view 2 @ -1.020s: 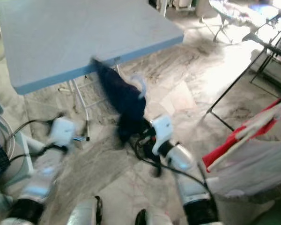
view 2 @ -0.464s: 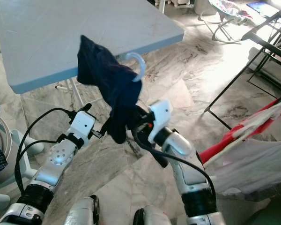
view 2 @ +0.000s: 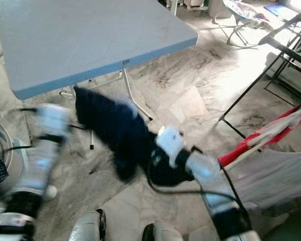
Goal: Hang hanger
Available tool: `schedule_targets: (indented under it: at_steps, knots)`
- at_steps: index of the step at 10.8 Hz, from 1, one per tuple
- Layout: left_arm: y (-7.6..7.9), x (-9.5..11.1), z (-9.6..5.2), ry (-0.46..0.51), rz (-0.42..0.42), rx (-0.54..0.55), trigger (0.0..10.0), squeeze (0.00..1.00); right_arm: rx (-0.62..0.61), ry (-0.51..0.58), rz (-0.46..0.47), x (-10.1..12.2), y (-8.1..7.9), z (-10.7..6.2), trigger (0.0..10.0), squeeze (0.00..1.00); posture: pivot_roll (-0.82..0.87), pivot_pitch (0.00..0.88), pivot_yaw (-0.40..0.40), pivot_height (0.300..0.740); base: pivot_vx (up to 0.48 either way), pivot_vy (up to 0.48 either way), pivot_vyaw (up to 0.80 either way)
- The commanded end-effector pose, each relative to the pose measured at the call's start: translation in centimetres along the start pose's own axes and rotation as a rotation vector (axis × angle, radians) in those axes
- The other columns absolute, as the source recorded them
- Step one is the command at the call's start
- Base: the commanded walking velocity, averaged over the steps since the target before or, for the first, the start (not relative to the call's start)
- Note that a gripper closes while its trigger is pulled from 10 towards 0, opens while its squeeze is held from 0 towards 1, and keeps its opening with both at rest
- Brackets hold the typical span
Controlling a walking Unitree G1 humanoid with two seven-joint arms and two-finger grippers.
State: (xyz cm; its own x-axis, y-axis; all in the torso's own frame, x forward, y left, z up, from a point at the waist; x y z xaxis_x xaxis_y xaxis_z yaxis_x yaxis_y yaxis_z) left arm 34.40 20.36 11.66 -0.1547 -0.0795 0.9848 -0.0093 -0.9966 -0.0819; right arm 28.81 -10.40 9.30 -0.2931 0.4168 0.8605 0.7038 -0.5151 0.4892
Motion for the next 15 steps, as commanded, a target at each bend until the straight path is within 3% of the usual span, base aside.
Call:
schedule_targets:
  at_steps: [1, 2, 3, 4, 6, 8, 9, 11, 12, 14, 15]
  knots:
    - [-0.9, -0.1, 0.1, -0.011, 0.004, 0.039, 10.0, 0.0, 0.0, 0.043, -0.06, 0.8, 0.2, 0.0, 10.0, 0.0, 0.03, 0.107, -0.096, 0.74, 0.0, 0.0, 0.0]
    - [-2.5, -0.6, 0.2, -0.046, -0.005, 0.098, 10.0, 0.0, -0.033, 0.063, -0.13, 0.9, 0.4, -0.3, 10.0, 0.0, 0.04, 0.107, -0.094, 0.74, 0.0, 0.0, 0.0]
    - [-2.8, -0.9, 0.1, -0.067, -0.003, 0.106, 10.0, 0.0, -0.069, 0.078, -0.148, 1.1, 1.0, -0.4, 10.0, 0.0, 0.03, 0.108, -0.094, 0.74, 0.0, 0.0, 0.0]
    - [-2.9, -1.5, 0.1, -0.102, -0.006, 0.104, 10.0, 0.0, -0.115, 0.099, -0.187, 1.4, 1.7, -0.5, 10.0, 0.0, 0.03, 0.107, -0.093, 0.74, 0.0, 0.0, 0.0]
    - [-2.1, -2.1, 0.0, -0.129, -0.095, 0.045, 10.0, 0.0, -0.136, 0.108, -0.254, 1.3, 2.4, -1.5, 10.0, 0.0, 0.03, 0.108, -0.092, 0.74, 0.0, 0.0, 0.0]
    - [-2.3, -1.8, 0.1, -0.122, -0.098, 0.02, 10.0, 0.0, -0.082, 0.129, -0.223, 1.4, 2.0, -2.1, 10.0, 0.0, 0.03, 0.112, -0.091, 0.74, 0.0, 0.0, 0.0]
    - [-2.3, -1.2, 0.4, -0.105, -0.133, -0.024, 10.0, 0.0, -0.01, 0.154, -0.167, 1.9, 1.5, -2.3, 10.0, 0.0, 0.03, 0.112, -0.09, 0.74, 0.0, 0.0, 0.0]
    - [-0.5, -0.5, 0.5, -0.086, -0.216, -0.169, 10.0, 0.0, 0.164, 0.212, -0.024, 3.6, 1.0, -3.1, 10.0, 0.0, 0.02, 0.119, -0.085, 0.74, 0.0, 0.0, 0.0]
    - [1.3, -0.1, 0.1, -0.08, -0.266, -0.292, 10.0, 0.0, 0.219, 0.24, 0.075, 4.5, 1.8, -3.9, 10.0, 0.0, 0.02, 0.121, -0.085, 0.74, 0.0, 0.0, 0.0]
    - [2.9, -0.6, -0.7, -0.111, -0.335, -0.381, 10.0, 0.0, 0.317, 0.259, 0.189, 5.2, 3.0, -5.4, 10.0, 0.0, 0.02, 0.124, -0.09, 0.74, 0.0, 0.0, 0.0]
    - [2.9, -0.2, -1.2, -0.073, -0.368, -0.402, 0.0, 0.0, 0.375, 0.27, 0.249, 5.9, 3.0, -6.0, 10.0, 0.0, 0.02, 0.128, -0.093, 0.74, 0.0, 0.0, 0.0]
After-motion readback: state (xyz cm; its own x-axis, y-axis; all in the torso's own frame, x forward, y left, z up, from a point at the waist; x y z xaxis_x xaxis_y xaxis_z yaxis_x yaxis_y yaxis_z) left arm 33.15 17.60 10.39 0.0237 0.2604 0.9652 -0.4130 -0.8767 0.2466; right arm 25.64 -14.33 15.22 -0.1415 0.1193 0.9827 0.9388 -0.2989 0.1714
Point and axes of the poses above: a point about 5 cm out from each wrist's last joint towards the gripper, its own z axis pointing out of the wrist towards the gripper, its own x axis along the axis of the wrist's last joint, y = z × x, the point moved 3 cm from there along z, pointing out of the wrist towards the gripper, and after that the axes turned 10 degrees about -z, right-handed, at the moved point
